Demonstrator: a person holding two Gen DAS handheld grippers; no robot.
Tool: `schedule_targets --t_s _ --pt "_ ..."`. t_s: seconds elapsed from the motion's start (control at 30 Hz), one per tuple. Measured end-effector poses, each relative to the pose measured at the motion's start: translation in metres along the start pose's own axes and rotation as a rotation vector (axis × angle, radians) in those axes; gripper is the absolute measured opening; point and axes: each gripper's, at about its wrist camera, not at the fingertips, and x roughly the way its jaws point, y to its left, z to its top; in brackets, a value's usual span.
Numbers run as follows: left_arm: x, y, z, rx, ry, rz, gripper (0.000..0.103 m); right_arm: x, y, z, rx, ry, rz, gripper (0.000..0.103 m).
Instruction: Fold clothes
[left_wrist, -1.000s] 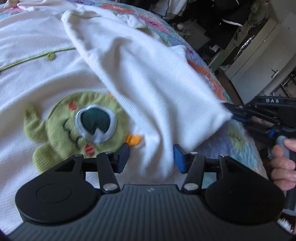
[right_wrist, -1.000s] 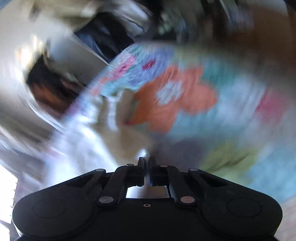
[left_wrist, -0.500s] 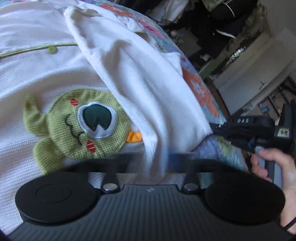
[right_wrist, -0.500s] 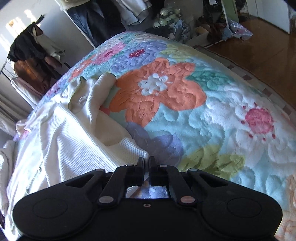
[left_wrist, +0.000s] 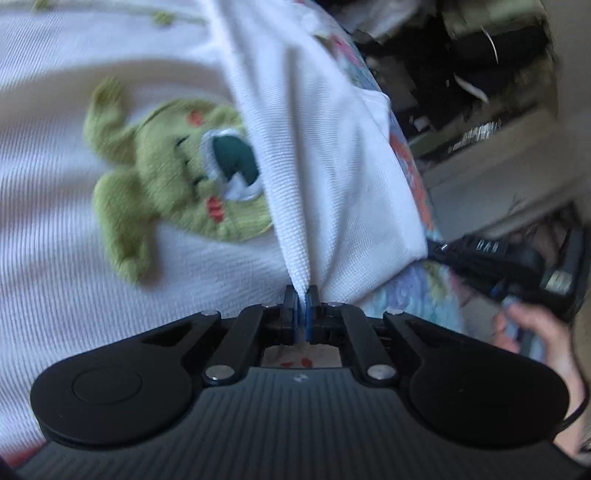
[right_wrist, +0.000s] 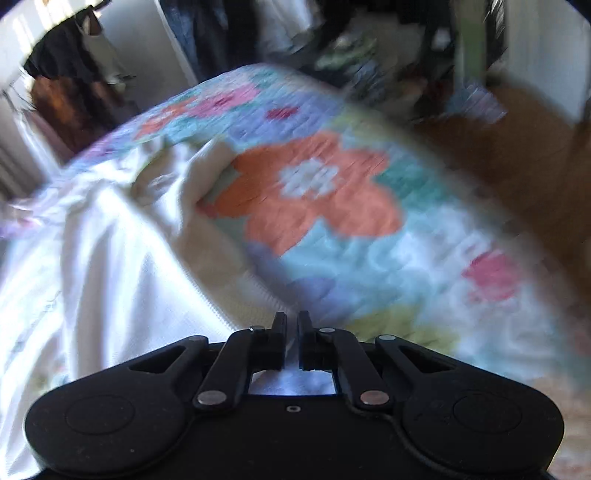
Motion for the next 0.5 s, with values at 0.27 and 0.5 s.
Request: schedule_targets --t_s 0.27,0.5 --pt "-0.001 0.005 0.0 -0.056 -0.019 0.007 0.005 -0.034 0.082 -0.001 -0.198 -0.108 0.322 0.03" --pt "-0.009 0.01 0.007 -0.097 -0.029 0.017 0.005 0.018 0.085 -0.006 -0.312 -0.013 0.091 0.03"
